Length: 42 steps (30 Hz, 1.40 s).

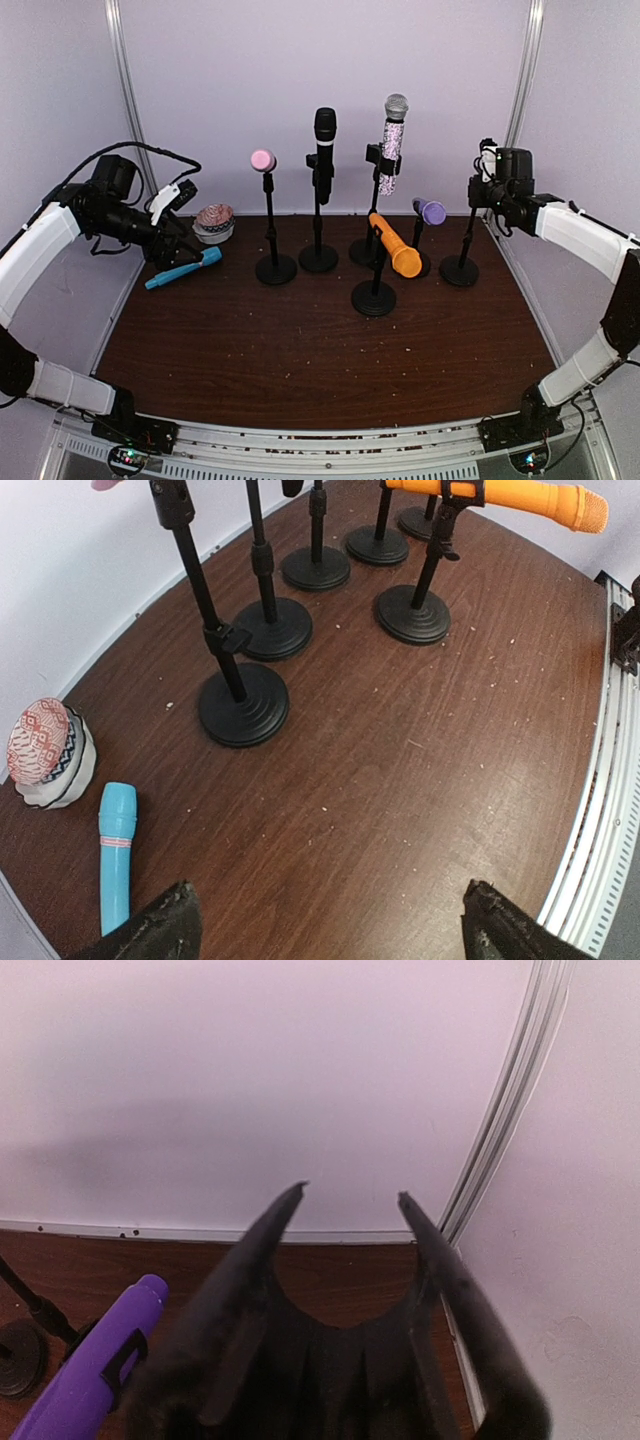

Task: Remove the microphone from the stand
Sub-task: Place the microphone stand at the corner of the board, then pick up the microphone stand with the microphone from the center of the board.

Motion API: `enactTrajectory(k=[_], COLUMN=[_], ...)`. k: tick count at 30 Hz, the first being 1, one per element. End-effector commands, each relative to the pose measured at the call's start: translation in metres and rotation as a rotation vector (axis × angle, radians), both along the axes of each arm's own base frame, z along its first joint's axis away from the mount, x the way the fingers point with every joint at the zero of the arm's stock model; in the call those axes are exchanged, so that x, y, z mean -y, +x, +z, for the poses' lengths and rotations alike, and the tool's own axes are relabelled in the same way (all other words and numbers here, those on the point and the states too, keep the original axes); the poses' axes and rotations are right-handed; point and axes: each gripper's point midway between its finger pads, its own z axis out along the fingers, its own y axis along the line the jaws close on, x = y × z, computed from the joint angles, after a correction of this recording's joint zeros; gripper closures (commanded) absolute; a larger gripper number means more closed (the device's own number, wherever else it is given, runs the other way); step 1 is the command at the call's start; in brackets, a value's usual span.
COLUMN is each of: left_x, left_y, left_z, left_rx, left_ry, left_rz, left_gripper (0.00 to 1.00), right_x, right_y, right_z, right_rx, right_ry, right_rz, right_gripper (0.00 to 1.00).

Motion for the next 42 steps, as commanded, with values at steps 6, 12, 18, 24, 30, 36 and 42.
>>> enactTrajectory(k=[6, 12, 18, 24, 30, 36, 42], left_x=[-0.001, -0.001, 0.0, 0.0, 0.0, 0.001, 0.002], left_y=[0.001, -0.003, -0.004, -0.004, -0.004, -0.005, -0.006], left_z=[0.013, 0.016, 0.017, 0.016, 0.01, 0.007, 0.006], left_rx=[0.041, 0.051, 0.052, 0.049, 0.035, 0.024, 0.018], left_ry=[-0.002, -0.01, -0.017, -0.015, -0.013, -0.017, -0.023], left_rz=[-0.003, -0.009, -0.016, -0.013, -0.016, -0.022, -0.027], left_gripper=[0.07, 0.07, 0.07, 0.07, 0.07, 0.07, 0.07], right_x=[0.02, 0.026, 0.021, -0.016, -0.089, -0.148, -0.187], right_y=[-0.008, -0.039, -0.068, -0.073, -0.11, -0.171, -0.199], right_z=[0.026, 0.053, 0.1, 0.1, 0.061, 0.031, 0.013], right_rx=[0.082, 0.122, 0.225, 0.175, 0.101, 0.06, -0.006], right_ry=[0.016, 0.086, 0.184, 0.228, 0.226, 0.261, 0.24], right_rz=[-0.088, -0.104, -0.058, 0.05, 0.205, 0.332, 0.422], right_gripper=[0.0, 0.0, 0.02, 0.08, 0.05, 0.0, 0.0])
